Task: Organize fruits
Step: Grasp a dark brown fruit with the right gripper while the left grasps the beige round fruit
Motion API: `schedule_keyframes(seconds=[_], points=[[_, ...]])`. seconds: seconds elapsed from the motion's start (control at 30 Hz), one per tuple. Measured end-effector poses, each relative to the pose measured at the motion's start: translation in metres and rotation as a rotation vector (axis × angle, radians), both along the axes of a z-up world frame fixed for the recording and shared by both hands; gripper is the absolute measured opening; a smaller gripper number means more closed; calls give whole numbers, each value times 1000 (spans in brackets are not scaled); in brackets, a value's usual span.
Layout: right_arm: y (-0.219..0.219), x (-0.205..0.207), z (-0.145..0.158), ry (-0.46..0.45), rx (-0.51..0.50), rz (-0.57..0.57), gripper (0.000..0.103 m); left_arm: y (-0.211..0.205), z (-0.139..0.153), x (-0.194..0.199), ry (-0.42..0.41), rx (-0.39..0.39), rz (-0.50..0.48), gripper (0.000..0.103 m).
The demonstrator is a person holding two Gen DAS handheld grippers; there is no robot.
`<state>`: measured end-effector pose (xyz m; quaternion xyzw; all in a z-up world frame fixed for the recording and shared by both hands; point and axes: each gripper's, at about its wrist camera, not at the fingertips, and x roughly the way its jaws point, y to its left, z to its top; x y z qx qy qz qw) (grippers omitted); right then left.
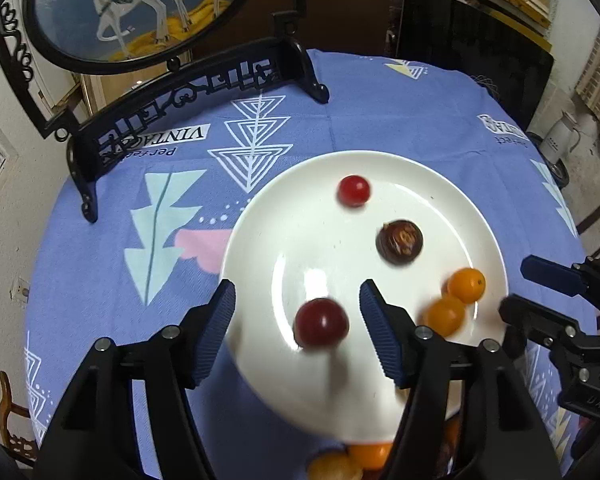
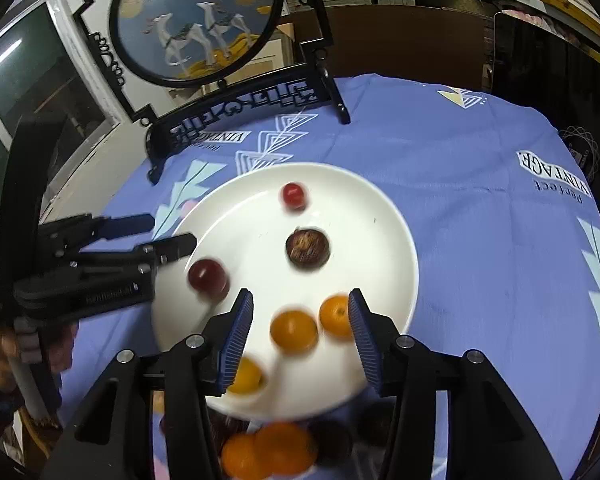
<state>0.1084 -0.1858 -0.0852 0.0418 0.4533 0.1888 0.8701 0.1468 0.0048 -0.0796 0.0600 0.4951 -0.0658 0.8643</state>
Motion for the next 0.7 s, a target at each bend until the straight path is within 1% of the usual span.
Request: schedule_keyframes(seconds=[0.07,0.2,0.23,0.33,0.37,0.43,0.5,0.57,0.6,0.63,0.7], points=[[-1,-21,0,2,5,21,55,7,4,-15,-17,1,-14,70],[4,-66,-12,39,13,88,55,24,4,-48,-19,1,-24,73],[10,-84,-21,66,11,123,55,29,3,-55,-13,2,-23,73],[28,-117,-44,115,-41,191,55,45,-6,-75,21,-5,-3,74],[36,-127,-55,143,-52,208,55,50,-9,-81,34,-13,6,74],[46,-131,-68,159,-66,206,55,56,-15,-93,54,-22,17,74],[55,-129,-76,157,-85,192,55,59,-20,-106,73,-23,3,74],[65,-124,-81,160,-80,186,55,59,-23,-116,78,-18,-14,74],[68,-124,-82,155,-88,189,53,58,-25,-120,85,-20,-26,75],[73,-125,-84,134,-123,195,46,58,-27,-124,93,-22,-37,75],[78,-125,-82,118,-153,206,45,54,-33,-131,103,-18,-64,75]])
